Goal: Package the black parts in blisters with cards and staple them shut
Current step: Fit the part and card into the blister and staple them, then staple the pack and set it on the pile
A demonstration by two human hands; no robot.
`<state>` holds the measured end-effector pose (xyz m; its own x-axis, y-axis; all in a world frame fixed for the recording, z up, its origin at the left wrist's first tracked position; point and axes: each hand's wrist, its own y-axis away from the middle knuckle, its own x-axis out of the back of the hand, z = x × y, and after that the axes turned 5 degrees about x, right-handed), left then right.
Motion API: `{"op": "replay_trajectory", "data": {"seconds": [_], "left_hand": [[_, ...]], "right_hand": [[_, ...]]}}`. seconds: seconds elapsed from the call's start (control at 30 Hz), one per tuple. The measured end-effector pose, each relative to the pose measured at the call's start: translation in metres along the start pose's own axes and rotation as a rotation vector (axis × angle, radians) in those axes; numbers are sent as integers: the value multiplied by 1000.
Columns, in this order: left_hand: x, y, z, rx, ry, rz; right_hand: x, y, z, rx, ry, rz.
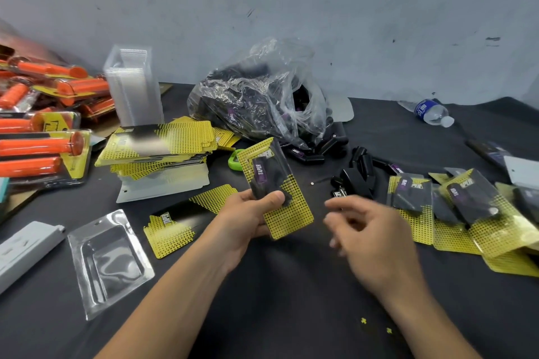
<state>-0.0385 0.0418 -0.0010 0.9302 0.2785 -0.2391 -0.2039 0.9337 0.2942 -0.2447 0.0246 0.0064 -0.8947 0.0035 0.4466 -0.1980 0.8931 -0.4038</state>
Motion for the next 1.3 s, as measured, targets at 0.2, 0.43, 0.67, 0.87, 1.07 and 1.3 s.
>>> {"op": "replay_trajectory", "data": {"seconds": [0.2,0.43,0.67,0.87,1.07,1.3], "left_hand": [[4,-3,4,1,-25,40],[10,-8,4,32,53,20],[21,-10,12,-18,189,96],[19,-5,14,-58,148,103],[23,-4,20,-80,206,134],[18,0,21,-114,223,101]], "right_hand": [[14,-24,5,-103,402,146],[5,-15,1,-134,470,-134],[-5,-8,-8,-82,499,-352],[-20,-7,-3,-86,492,-254],[-4,-11,1,-325,-446,-77],[-3,1,-12,-523,-869,-324]]}}
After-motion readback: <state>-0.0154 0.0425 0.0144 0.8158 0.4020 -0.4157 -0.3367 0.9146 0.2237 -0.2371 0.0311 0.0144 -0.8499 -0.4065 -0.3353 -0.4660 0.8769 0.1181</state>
